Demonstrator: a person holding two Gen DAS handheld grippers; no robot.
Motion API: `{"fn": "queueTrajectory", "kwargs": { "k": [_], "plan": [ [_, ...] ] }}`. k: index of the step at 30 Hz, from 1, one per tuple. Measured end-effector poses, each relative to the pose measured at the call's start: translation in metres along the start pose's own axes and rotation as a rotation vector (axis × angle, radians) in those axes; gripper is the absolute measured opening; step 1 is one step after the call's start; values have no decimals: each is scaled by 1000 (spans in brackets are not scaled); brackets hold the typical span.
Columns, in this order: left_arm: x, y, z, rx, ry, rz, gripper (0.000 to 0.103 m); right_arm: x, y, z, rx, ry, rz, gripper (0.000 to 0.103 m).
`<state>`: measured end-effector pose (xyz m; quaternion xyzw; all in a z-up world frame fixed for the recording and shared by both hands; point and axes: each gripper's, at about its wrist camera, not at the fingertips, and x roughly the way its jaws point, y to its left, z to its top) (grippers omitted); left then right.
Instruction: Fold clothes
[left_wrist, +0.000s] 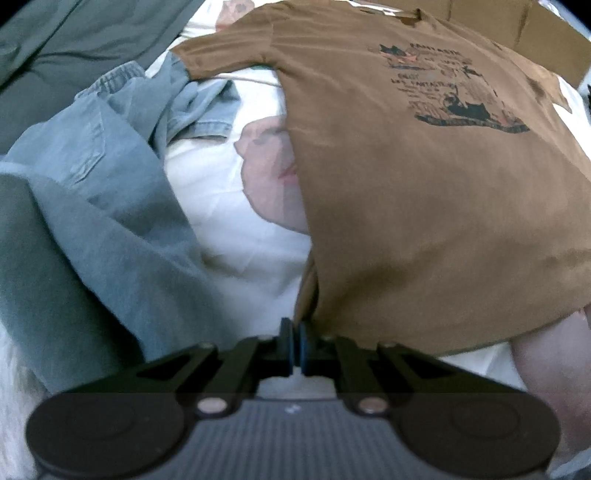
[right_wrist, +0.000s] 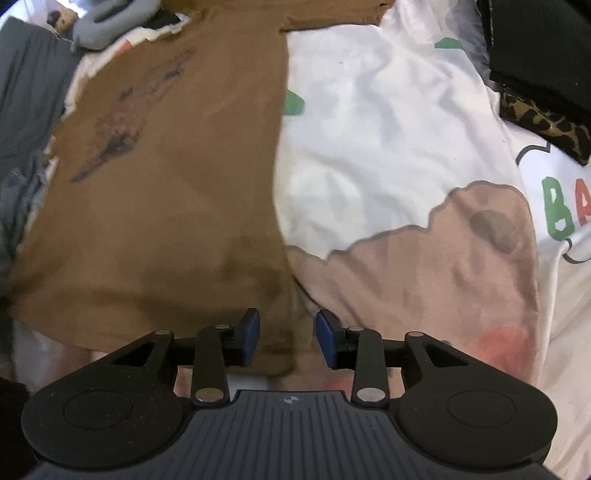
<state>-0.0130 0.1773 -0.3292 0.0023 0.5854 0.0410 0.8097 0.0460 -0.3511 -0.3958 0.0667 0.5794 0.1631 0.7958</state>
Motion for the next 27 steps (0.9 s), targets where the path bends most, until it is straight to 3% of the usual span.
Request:
{"fn": "queueTrajectory", "kwargs": {
  "k": [3,4,5,6,11,17,23,27],
  "plan": [
    [-6,15,2,-129,-2,-46,3,5,0,0,5,4,36,40],
    [-9,18,3,-159,-6,-55,3,6,1,1,-3,7,42,36],
    [-12,20,3,-184,-10,-63,3,8,2,2,-20,20,46,15],
    [-14,22,4,-210,-13,-72,3,10,4,3,-37,36,50,1],
    [-38,28,11,-288,-50,-108,3,-21,8,17,-9,21,88,2],
    [-76,50,23,-514,-115,-245,3,-60,12,35,30,-1,134,1],
    [-114,58,41,-571,-194,-309,3,-113,19,66,52,-93,202,1],
    [-129,72,39,-623,-226,-322,3,-139,28,90,37,-148,199,1]
  ]
}}
